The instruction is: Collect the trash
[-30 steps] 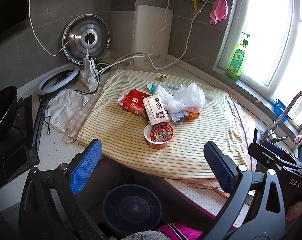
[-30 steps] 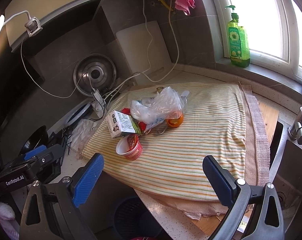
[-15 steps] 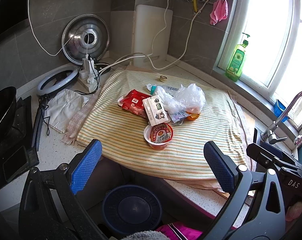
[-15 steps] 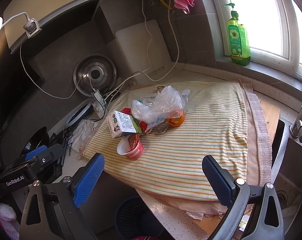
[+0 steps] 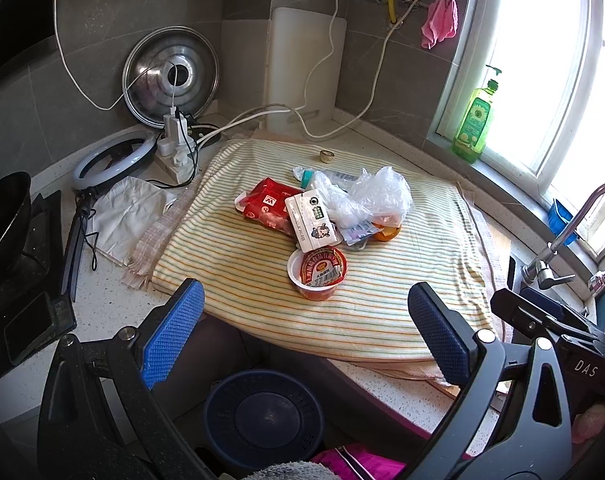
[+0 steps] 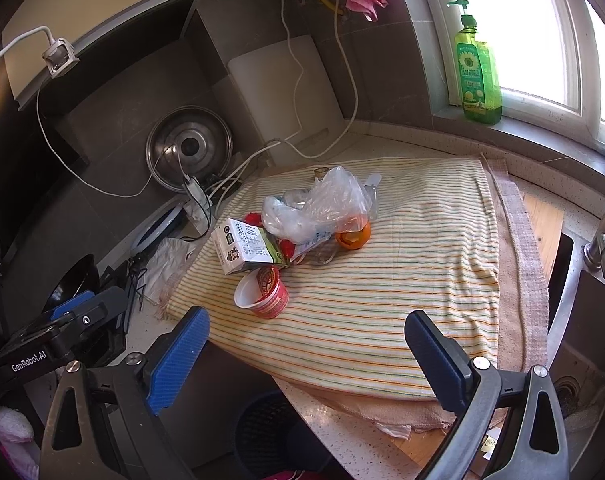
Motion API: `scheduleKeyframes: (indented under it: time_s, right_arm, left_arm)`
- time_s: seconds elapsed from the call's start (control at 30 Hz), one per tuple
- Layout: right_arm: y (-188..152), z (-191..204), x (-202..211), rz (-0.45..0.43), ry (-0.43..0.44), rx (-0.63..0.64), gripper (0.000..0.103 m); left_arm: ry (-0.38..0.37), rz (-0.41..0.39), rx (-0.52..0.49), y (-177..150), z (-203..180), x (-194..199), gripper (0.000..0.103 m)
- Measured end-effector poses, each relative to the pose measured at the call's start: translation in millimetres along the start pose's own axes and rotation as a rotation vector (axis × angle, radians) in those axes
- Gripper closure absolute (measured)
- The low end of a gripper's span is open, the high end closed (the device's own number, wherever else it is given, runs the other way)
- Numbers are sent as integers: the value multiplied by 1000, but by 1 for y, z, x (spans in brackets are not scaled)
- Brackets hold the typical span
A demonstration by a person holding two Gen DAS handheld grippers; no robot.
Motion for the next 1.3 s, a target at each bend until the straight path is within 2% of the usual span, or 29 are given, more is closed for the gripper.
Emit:
scheduleKeyframes:
  time_s: [0.67, 0.8, 0.93, 1.3]
  right_arm:
    - [0, -4, -9, 21, 4, -14, 6]
    - [2, -6, -15, 33, 2, -19, 12]
    - [3, -12, -21, 38, 1, -31, 13]
    - [11, -26, -41, 72, 28, -58, 15]
  left_arm:
    - [4, 7, 10, -1, 1, -1, 0]
    - [11, 18, 31, -5, 7, -8, 0]
    - [9, 27, 46, -6, 13, -17, 0]
    - [-56, 50, 90, 6, 30, -42, 3]
Point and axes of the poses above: each gripper's, at about its wrist camera, not at the fingertips, and x roughly against the way its jaws point, z to its left, y to its top, the point moved 5 cm from there along -x, roughly the way its jaws point, and after that the axes turned 10 degrees about -x, right-handed, at the moved point
